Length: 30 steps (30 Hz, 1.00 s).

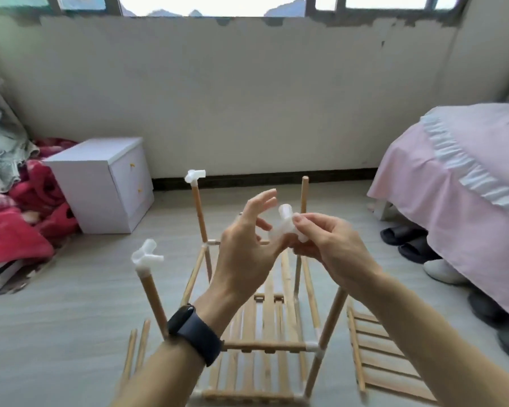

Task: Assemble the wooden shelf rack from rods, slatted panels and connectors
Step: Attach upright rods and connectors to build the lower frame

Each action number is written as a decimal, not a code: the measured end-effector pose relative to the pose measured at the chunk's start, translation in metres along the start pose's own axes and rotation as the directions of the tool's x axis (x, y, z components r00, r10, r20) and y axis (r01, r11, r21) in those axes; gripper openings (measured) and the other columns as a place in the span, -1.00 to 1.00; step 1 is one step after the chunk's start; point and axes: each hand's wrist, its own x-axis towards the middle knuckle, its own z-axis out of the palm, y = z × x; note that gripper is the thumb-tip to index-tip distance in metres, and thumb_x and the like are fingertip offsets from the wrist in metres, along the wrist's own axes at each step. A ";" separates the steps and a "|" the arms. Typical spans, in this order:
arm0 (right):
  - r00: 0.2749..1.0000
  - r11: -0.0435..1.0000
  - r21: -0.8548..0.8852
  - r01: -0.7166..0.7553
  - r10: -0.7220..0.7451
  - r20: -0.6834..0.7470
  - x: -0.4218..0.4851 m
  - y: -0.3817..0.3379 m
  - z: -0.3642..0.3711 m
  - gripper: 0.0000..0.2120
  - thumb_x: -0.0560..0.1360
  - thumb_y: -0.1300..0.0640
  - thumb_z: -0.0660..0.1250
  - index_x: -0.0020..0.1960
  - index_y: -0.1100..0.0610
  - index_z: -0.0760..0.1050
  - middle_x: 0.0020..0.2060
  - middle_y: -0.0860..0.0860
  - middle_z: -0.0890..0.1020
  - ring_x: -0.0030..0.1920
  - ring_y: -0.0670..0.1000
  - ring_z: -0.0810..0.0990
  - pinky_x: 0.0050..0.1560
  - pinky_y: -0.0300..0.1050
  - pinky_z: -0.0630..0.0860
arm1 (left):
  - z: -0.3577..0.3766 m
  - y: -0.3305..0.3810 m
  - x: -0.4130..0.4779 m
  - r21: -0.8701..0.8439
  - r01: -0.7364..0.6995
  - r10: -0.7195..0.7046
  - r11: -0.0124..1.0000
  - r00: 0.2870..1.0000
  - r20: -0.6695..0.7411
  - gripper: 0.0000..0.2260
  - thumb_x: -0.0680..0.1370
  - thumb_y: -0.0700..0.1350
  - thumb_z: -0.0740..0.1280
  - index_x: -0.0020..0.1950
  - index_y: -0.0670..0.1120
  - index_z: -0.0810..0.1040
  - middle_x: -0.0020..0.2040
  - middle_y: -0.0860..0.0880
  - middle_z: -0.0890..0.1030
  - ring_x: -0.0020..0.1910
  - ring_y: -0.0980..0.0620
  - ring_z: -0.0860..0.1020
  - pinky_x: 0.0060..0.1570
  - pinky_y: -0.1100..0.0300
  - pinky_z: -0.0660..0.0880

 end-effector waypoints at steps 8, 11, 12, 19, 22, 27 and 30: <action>0.979 0.978 0.196 0.069 -0.029 -0.201 -0.033 0.002 -0.032 -0.72 0.56 0.06 0.37 0.24 0.11 0.62 0.05 0.09 0.73 0.07 0.08 0.72 0.06 -0.17 0.64 | 0.036 0.015 -0.013 -0.223 0.161 -0.141 0.961 0.985 0.102 -0.81 0.54 0.06 0.42 0.14 0.10 0.58 -0.02 0.17 0.67 -0.01 0.25 0.63 -0.08 0.39 0.54; 0.956 0.936 0.337 0.096 0.007 -0.293 -0.036 0.002 -0.035 -0.59 0.47 0.04 0.44 0.28 0.13 0.56 0.09 0.12 0.72 0.10 0.10 0.72 0.12 -0.10 0.65 | 0.049 0.024 -0.014 -0.288 0.177 -0.175 0.941 0.984 0.033 -0.80 0.49 0.08 0.47 0.06 0.14 0.55 -0.06 0.19 0.67 -0.06 0.23 0.64 -0.15 0.37 0.55; 0.955 0.945 0.309 0.108 -0.012 -0.297 -0.037 0.002 -0.034 -0.57 0.47 0.01 0.45 0.29 0.11 0.55 0.09 0.10 0.72 0.11 0.09 0.72 0.15 -0.08 0.64 | 0.054 0.027 -0.014 -0.286 0.164 -0.171 0.944 0.985 0.001 -0.79 0.47 0.10 0.48 0.04 0.15 0.54 -0.07 0.20 0.67 -0.08 0.22 0.64 -0.18 0.37 0.55; 0.922 0.961 -0.034 0.275 -0.273 -0.273 -0.040 0.007 -0.039 -0.58 0.55 0.01 0.44 0.39 -0.02 0.53 0.04 -0.06 0.75 0.08 -0.04 0.72 0.05 -0.26 0.61 | 0.075 0.036 -0.017 -0.205 0.123 -0.142 0.971 0.986 -0.082 -0.68 0.42 0.23 0.44 -0.02 0.06 0.50 -0.11 0.12 0.64 -0.17 0.18 0.63 -0.31 0.32 0.56; 0.910 0.951 -0.068 0.303 -0.310 -0.275 -0.043 0.012 -0.050 -0.68 0.60 0.08 0.39 0.34 0.03 0.58 0.04 -0.03 0.74 0.06 0.01 0.73 0.03 -0.18 0.65 | 0.083 0.033 -0.018 -0.188 0.107 -0.112 0.976 0.994 -0.018 -0.71 0.45 0.13 0.49 0.05 0.07 0.50 -0.05 0.14 0.63 -0.12 0.17 0.63 -0.24 0.26 0.60; 0.885 0.962 -0.151 0.226 -0.267 -0.381 -0.052 0.025 -0.081 -0.73 0.58 0.04 0.40 0.26 0.00 0.64 0.00 -0.10 0.75 0.02 -0.02 0.73 0.00 -0.16 0.66 | 0.097 0.017 -0.030 -0.087 0.195 -0.162 0.977 0.943 0.290 -0.58 0.47 0.09 0.53 0.24 0.20 0.43 0.05 0.25 0.58 0.06 0.29 0.56 -0.07 0.38 0.54; 0.907 0.971 -0.163 0.175 -0.223 -0.357 -0.058 0.031 -0.087 -0.73 0.54 -0.02 0.44 0.21 0.01 0.64 -0.05 -0.10 0.76 0.00 -0.06 0.74 0.03 -0.20 0.65 | 0.102 0.006 -0.038 -0.047 0.211 -0.174 0.976 0.897 0.406 -0.71 0.52 0.05 0.48 0.21 0.19 0.53 -0.01 0.27 0.62 0.06 0.34 0.56 -0.10 0.45 0.49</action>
